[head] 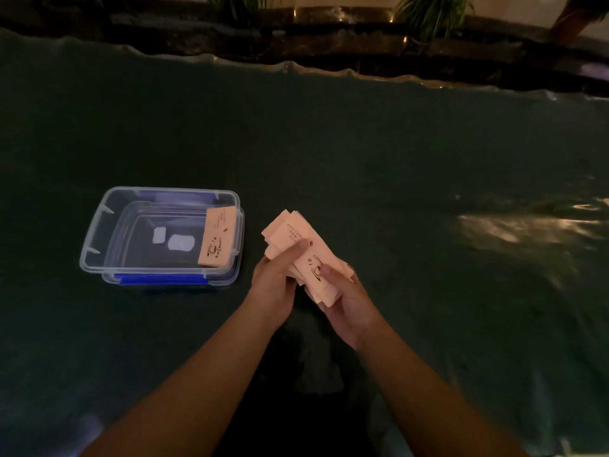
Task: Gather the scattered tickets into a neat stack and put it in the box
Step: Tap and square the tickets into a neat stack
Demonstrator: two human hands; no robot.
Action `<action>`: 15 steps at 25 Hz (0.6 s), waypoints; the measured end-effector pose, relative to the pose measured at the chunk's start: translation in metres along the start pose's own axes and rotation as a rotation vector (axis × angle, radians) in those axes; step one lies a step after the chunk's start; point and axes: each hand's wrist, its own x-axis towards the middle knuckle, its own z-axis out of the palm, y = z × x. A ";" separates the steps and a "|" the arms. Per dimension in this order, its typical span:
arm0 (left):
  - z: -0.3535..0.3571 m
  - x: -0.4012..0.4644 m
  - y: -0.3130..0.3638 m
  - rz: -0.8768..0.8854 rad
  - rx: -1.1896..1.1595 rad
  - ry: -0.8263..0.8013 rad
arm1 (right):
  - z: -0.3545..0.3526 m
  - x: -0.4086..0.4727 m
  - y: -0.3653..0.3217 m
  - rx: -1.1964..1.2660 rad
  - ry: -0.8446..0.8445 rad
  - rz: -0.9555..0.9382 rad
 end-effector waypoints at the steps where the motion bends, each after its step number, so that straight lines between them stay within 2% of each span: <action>1: 0.002 -0.002 -0.002 0.017 0.017 -0.011 | -0.001 -0.001 0.003 0.020 -0.014 -0.007; 3: 0.005 -0.006 -0.006 0.047 0.030 -0.008 | -0.004 -0.004 0.005 0.031 -0.030 -0.023; 7: 0.005 -0.013 -0.026 0.021 -0.130 0.031 | -0.008 -0.007 0.009 -0.015 -0.041 -0.042; 9: 0.002 -0.015 -0.033 0.016 -0.092 0.020 | -0.012 -0.009 0.010 -0.123 -0.025 -0.020; 11: -0.006 -0.013 -0.031 0.055 0.077 -0.023 | -0.020 -0.011 0.002 -0.345 -0.025 -0.025; 15: -0.025 -0.003 -0.015 0.181 0.561 -0.171 | -0.027 -0.008 -0.019 -0.777 -0.134 -0.172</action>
